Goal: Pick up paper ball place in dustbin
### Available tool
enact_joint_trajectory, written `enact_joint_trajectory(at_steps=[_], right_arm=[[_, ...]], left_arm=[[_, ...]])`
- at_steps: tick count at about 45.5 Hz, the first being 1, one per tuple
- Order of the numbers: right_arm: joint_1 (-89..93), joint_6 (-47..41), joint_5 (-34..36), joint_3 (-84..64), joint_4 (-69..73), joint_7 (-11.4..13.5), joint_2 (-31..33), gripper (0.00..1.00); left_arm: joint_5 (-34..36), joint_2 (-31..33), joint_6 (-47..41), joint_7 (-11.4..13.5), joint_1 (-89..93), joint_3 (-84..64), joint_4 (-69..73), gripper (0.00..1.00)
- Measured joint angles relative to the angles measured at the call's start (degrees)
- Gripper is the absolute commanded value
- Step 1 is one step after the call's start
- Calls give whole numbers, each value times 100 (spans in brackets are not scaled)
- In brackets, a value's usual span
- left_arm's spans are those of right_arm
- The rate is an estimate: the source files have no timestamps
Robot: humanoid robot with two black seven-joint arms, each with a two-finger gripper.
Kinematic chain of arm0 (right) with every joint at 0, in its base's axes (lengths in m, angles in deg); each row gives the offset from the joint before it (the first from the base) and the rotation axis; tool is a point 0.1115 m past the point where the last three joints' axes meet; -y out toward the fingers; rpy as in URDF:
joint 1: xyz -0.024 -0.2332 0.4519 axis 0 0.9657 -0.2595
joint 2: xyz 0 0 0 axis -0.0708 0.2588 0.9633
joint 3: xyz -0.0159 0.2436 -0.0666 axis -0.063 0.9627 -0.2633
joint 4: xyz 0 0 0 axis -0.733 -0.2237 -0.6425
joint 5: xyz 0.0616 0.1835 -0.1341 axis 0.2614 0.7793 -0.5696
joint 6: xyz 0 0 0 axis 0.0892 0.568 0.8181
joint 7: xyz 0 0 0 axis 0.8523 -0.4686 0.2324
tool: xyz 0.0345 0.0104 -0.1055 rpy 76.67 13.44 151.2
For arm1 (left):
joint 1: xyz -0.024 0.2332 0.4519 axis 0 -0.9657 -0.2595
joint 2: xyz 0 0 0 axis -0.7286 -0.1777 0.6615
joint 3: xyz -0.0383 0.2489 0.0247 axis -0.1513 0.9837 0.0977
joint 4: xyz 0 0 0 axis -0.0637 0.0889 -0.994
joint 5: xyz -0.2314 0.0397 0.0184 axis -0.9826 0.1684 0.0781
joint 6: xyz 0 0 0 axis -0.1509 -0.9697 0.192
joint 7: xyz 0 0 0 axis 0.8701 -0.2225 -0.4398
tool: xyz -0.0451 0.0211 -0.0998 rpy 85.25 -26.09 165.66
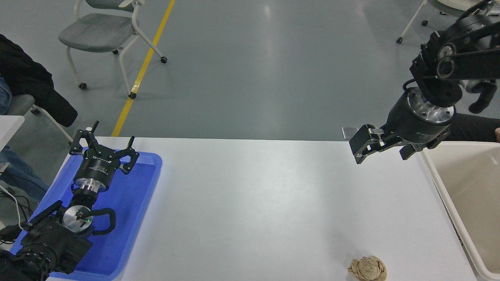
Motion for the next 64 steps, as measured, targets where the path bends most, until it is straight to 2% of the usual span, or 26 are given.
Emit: enact_joint_trajectory(at_steps=[20,30,47,56,64], right_arm=[[73,1,-60,-16,12,2,310,100],[451,21,-133,-8,91,0,883,100],[2135,422,-1342,605,264,-7,2590,100],[3411,794,-1845,1423,263,-6,3042,100],[4294,1158,-2114,1968,202,-7,3151,100]], left_arm=[[0,4,0,7,-2,0,0,100],[0,5,0,9,-3,3,-2,100],[0,4,0,9,-2,3,0,100],[-1,0,0,8,-2,2,2,100],[0,5,0,2,-2,2,0,100]])
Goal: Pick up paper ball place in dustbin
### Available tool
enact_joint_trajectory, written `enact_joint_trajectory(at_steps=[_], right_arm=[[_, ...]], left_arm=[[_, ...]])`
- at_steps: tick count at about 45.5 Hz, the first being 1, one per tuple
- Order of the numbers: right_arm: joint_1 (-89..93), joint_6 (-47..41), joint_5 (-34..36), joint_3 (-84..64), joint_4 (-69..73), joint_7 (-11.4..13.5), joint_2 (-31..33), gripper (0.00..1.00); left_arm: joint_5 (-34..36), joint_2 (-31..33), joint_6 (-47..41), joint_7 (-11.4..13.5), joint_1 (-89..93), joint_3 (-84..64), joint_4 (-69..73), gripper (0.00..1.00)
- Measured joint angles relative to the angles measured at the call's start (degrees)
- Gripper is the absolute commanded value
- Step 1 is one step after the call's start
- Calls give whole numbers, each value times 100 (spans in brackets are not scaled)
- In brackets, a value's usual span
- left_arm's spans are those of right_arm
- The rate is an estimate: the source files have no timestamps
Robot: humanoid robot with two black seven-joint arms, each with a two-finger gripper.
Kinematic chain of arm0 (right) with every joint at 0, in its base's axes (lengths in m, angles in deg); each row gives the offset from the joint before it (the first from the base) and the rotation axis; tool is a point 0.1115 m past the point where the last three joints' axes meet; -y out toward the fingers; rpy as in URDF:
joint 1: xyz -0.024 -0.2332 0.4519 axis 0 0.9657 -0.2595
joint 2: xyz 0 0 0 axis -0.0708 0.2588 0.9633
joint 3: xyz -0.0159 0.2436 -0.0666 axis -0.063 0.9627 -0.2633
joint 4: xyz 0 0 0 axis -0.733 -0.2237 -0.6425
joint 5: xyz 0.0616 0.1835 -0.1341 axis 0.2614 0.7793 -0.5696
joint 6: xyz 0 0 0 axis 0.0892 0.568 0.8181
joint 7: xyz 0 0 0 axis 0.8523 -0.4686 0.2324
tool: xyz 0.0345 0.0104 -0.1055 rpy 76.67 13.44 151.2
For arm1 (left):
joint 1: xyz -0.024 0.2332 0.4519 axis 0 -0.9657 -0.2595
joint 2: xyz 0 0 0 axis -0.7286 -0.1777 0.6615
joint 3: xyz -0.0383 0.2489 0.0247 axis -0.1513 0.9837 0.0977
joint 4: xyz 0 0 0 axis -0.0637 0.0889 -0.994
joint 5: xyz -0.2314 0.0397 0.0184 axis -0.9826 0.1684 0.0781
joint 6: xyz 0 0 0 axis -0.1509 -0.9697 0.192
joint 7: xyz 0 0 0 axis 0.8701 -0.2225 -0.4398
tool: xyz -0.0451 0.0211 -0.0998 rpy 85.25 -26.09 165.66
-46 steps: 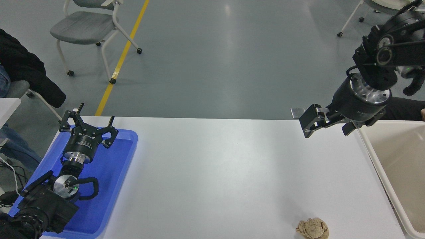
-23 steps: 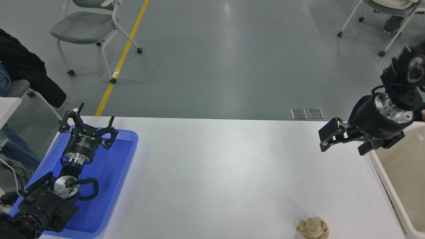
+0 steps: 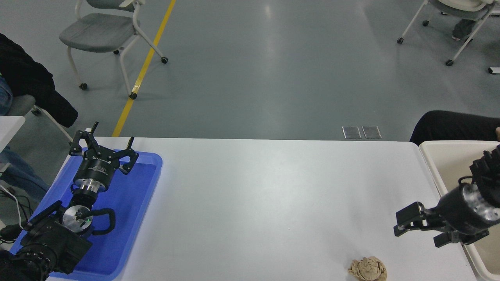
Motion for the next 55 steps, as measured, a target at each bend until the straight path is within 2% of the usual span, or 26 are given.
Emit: enact_joint_trajectory(at_steps=[16,52,55], right_arm=[[1231,453,-193,834,-241,-1,-236,100],[2893,941,-427,1847,-1288,-43,-1272,100],[2962,973,-445,1864,-1346,-49,-1319,96]], left_arm=[[4,5,0,-3,1,0,-1,100],[9,16,0,-3,10,2,-1,100],[9,16,0,-3,10,2,-1,100]])
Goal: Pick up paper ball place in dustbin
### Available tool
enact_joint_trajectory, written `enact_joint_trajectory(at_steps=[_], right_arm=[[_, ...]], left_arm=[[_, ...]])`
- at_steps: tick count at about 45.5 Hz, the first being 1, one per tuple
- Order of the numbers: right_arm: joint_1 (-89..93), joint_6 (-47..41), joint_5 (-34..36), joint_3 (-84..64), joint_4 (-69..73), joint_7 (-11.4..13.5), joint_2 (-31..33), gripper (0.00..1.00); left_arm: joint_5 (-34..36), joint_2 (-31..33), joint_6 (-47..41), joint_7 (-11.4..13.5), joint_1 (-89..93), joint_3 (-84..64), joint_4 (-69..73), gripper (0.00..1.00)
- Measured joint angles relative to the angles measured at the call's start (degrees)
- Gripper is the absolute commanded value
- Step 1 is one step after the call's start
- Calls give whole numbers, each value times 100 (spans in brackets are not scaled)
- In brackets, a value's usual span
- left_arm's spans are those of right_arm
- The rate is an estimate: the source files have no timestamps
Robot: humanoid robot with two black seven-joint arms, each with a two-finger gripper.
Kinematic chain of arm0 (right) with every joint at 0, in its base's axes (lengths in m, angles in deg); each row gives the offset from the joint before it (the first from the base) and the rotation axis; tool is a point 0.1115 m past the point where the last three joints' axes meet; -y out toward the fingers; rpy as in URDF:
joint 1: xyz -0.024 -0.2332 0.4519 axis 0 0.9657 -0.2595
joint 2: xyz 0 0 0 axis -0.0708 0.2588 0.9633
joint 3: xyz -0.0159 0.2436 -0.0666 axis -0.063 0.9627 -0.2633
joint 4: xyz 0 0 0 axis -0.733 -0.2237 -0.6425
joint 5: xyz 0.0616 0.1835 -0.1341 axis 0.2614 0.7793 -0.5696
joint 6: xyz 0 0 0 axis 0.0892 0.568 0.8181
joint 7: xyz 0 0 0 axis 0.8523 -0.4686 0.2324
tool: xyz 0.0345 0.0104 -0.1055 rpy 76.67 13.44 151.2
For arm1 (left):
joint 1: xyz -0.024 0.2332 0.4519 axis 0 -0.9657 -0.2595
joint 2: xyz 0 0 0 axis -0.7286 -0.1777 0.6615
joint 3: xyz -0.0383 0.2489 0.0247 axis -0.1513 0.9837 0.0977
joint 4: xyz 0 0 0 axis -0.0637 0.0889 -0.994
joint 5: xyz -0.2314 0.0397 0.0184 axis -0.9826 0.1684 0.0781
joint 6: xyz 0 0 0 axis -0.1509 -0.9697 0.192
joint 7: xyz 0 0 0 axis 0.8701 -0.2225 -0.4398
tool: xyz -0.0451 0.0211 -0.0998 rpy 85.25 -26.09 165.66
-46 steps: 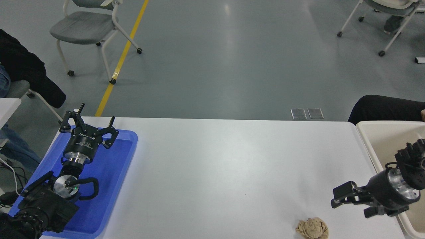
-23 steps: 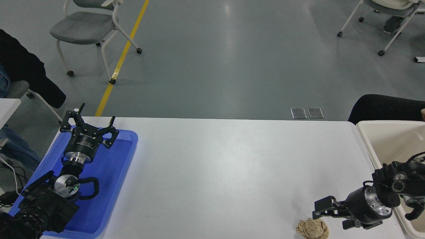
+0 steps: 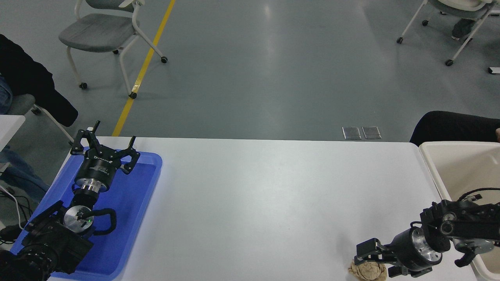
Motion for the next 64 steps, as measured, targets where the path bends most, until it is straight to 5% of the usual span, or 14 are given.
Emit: enact_joint_trajectory(at_steps=[14,44,64], right_arm=[[163,162,-102,30,-120,-100,-87,0],[-516,73,-273,-260,256,-191,496,0],[-4746,-554,10,-3057,1538,-135,1204,0]], left_arm=[[0,0,0,0,0,0,0,100],[-4,0,0,0,1,0,-3,100],[-2,-4,0,-1,1,0,1,100]])
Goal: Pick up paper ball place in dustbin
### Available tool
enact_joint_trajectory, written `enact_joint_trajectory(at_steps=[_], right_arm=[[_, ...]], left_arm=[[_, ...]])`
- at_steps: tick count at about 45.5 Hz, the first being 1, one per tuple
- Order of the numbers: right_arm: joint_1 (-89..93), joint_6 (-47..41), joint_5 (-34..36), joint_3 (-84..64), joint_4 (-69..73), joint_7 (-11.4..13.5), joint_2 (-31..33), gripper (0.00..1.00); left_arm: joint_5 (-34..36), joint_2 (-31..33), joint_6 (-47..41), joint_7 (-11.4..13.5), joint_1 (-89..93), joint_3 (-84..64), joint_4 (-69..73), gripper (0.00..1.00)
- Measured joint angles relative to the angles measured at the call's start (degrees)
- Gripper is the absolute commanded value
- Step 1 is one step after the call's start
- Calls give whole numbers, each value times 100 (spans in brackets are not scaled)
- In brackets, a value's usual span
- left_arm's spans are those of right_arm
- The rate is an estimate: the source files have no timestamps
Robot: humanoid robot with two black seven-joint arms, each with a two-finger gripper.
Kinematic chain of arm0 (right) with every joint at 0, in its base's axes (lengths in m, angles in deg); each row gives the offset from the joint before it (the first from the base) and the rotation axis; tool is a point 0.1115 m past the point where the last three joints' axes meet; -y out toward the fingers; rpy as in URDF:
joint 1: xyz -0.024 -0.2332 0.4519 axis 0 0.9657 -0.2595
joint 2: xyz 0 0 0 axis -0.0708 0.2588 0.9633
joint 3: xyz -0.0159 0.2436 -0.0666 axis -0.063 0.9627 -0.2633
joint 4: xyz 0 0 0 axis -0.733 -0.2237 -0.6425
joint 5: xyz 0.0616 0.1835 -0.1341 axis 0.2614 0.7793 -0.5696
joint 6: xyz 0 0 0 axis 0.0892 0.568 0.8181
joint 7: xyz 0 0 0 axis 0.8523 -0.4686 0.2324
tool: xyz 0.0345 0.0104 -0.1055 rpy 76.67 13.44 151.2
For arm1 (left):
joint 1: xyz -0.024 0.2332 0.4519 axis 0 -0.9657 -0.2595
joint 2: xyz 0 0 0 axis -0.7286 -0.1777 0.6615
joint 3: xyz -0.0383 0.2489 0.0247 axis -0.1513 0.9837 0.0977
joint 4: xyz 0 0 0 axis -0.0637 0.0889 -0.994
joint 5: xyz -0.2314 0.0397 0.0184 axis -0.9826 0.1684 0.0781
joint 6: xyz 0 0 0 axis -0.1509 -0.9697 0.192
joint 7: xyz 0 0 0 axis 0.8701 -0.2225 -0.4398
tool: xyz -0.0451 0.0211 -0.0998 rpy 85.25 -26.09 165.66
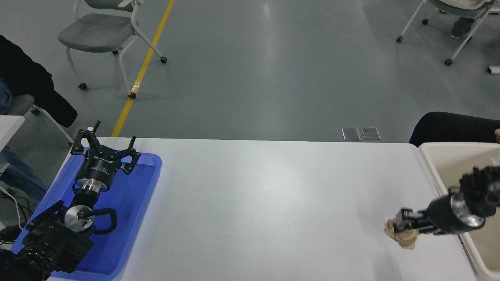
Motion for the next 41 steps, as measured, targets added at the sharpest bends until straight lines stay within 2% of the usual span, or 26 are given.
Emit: enact_joint_trajectory(at_steps=[12,25,34,41], right_arm=[[-2170,-392,527,-1407,392,4,-510,0],[-3066,-593,775,-1963,495,24,-930,0],[-3036,-732,579,-2062,70,95,-898,0],[-2437,-872,155,-1962,-851,79,-623,0]], left_arm=[[-2,-9,0,0,-1,0,-1,100],[-2,-12,0,0,-2,0,0,100],[-6,-13,0,0,-2,-1,0,100],[-7,-13,0,0,-2,-1,-1,100]])
